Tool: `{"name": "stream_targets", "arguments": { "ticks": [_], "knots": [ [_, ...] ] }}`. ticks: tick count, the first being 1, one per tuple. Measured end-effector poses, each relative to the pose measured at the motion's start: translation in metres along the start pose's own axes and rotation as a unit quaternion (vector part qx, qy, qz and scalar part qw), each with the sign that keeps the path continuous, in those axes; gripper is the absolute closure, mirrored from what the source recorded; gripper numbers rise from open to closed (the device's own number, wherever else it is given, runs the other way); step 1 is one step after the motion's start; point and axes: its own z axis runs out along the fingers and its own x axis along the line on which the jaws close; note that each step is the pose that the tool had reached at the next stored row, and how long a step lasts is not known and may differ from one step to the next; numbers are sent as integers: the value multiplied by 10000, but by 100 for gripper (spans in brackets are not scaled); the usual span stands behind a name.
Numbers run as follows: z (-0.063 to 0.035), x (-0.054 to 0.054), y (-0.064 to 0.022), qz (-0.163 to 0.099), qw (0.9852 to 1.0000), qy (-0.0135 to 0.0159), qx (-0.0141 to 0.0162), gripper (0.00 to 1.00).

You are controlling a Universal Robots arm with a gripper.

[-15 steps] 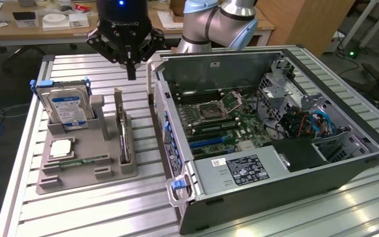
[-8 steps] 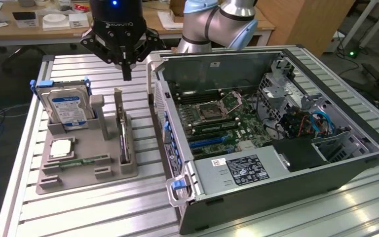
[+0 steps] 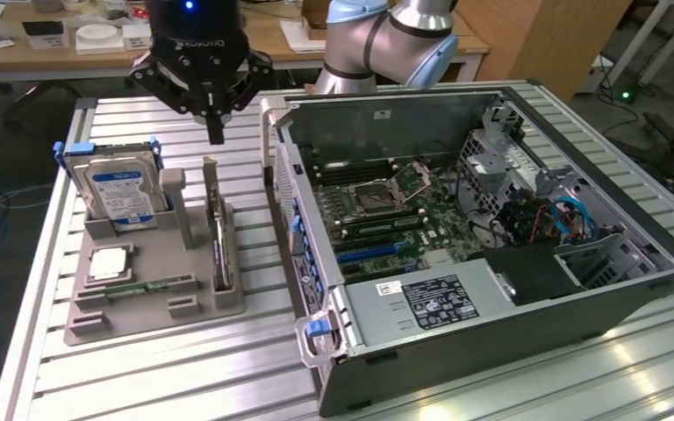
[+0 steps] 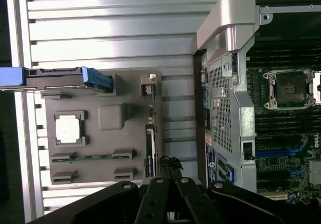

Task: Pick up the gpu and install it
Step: 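Reach for the gpu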

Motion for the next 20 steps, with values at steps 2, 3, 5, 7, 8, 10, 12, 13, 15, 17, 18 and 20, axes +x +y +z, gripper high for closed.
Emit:
{"name": "stream_targets", "arguments": {
  "ticks": [2,3,5,7,8,10,12,13,15,17,18,20],
  "knots": [
    [-1,28,-3,0,10000,0,0,89],
    [-1,42,-5,0,10000,0,0,89],
    [-2,70,-8,0,10000,0,0,89],
    [-3,99,-12,0,10000,0,0,89],
    [-3,113,-14,0,10000,0,0,89],
    [-4,142,-17,0,10000,0,0,89],
    [-5,172,-21,0,10000,0,0,89],
    [-6,189,-23,0,10000,0,0,89],
    [-6,219,-27,0,10000,0,0,89],
    [-7,250,-31,0,10000,0,0,89],
    [-8,264,-33,0,10000,0,0,89],
    [-8,286,-38,0,10000,-1,0,89]
  ]
}}
